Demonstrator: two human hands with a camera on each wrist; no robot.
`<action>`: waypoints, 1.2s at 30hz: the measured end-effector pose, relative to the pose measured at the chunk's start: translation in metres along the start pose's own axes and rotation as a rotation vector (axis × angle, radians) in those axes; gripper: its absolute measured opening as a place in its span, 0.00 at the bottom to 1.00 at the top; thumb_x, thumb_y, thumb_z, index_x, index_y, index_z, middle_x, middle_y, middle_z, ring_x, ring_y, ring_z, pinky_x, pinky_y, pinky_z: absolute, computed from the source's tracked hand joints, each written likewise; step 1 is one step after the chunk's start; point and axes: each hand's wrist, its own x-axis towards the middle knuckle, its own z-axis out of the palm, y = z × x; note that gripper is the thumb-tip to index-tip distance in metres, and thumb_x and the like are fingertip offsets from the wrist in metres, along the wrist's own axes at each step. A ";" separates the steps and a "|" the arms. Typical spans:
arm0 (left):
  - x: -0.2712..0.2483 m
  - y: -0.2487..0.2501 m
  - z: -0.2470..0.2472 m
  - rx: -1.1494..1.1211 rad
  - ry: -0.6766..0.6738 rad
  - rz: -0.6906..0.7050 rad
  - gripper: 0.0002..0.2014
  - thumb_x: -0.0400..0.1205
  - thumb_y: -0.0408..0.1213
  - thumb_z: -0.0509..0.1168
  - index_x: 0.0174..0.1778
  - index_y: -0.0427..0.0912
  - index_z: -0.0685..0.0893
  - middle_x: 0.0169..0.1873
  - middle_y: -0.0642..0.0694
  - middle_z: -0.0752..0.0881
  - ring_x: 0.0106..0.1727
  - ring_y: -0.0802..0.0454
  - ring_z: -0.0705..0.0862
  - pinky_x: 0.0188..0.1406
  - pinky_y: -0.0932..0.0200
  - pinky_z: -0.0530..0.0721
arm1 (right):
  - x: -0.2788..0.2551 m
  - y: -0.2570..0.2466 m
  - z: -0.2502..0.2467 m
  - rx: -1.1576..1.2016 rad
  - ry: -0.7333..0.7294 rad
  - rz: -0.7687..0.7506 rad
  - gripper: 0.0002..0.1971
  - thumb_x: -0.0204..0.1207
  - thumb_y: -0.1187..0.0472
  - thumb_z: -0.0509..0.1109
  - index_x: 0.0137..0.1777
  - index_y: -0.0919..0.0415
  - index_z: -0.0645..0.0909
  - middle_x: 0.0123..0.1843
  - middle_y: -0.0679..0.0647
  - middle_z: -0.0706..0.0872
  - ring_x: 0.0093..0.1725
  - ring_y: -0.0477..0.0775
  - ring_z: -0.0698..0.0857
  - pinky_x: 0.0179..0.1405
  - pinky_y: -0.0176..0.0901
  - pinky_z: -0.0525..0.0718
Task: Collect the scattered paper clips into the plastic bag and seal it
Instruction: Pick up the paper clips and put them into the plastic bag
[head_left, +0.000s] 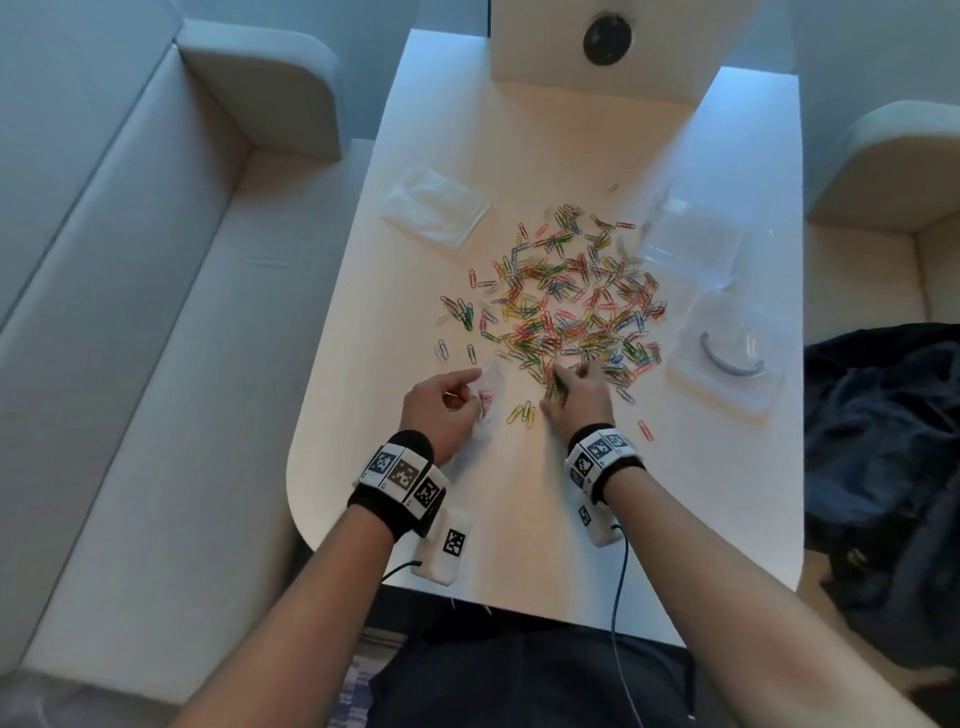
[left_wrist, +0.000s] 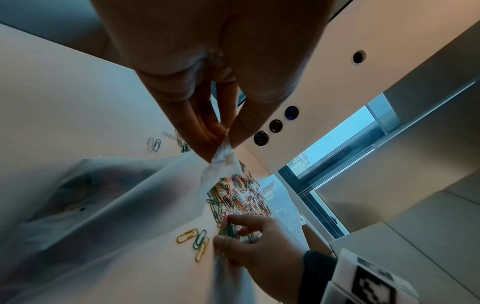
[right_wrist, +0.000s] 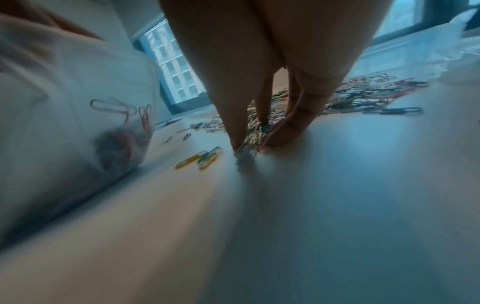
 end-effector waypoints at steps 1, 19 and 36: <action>0.001 0.000 0.001 0.002 -0.004 -0.001 0.18 0.77 0.30 0.71 0.63 0.46 0.88 0.37 0.55 0.85 0.38 0.59 0.83 0.49 0.73 0.81 | -0.001 0.000 0.001 0.005 0.022 -0.049 0.25 0.74 0.59 0.76 0.72 0.58 0.79 0.62 0.59 0.75 0.60 0.60 0.78 0.68 0.50 0.79; 0.016 0.020 0.029 0.017 -0.055 0.072 0.19 0.77 0.31 0.71 0.65 0.44 0.87 0.38 0.53 0.86 0.36 0.61 0.82 0.44 0.82 0.78 | -0.002 -0.010 -0.071 1.498 -0.326 0.479 0.08 0.77 0.75 0.68 0.54 0.74 0.84 0.41 0.60 0.90 0.40 0.52 0.90 0.42 0.36 0.90; 0.017 0.035 0.042 0.051 -0.116 0.189 0.16 0.80 0.32 0.70 0.63 0.45 0.88 0.46 0.44 0.90 0.47 0.48 0.87 0.52 0.56 0.87 | 0.003 -0.059 -0.063 0.483 -0.322 0.195 0.13 0.76 0.75 0.69 0.58 0.68 0.85 0.48 0.63 0.90 0.44 0.58 0.91 0.48 0.48 0.91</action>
